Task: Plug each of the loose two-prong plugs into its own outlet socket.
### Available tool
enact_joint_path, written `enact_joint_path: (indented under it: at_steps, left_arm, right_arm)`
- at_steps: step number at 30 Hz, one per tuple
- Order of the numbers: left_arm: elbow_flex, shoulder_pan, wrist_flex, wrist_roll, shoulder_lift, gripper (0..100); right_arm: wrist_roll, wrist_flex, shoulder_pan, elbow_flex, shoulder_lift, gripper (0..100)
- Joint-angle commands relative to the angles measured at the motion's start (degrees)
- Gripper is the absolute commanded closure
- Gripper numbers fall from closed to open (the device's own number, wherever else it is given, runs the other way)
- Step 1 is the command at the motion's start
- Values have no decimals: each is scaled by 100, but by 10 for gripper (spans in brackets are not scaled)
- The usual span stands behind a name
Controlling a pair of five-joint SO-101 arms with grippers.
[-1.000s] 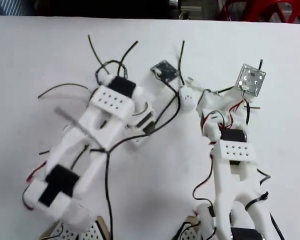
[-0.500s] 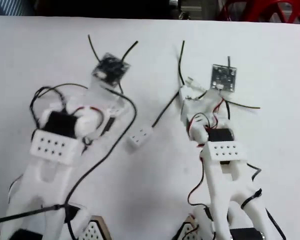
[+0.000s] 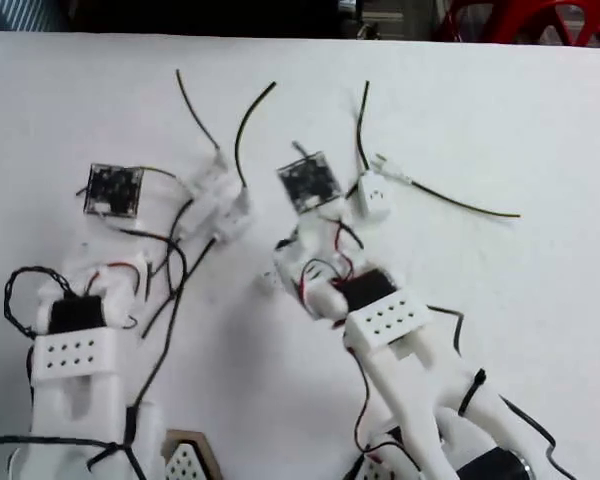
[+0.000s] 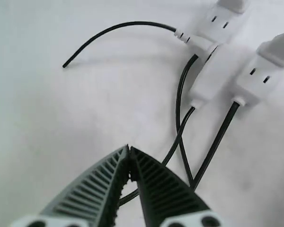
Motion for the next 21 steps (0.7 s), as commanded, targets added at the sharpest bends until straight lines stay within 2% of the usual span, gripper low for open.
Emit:
enact_joint_path:
  at_steps: [1,9,21]
  left_arm:
    - [229,-127,-422,167,-171,976]
    - [343,-127,-431,167,-198,976]
    - [352,-127,-431,167,-180,976]
  right_arm:
    - [527,13,-286,-62,22,981]
    - [809,4,-549,-299,963,981]
    - [765,-400,-567,-290,980,981]
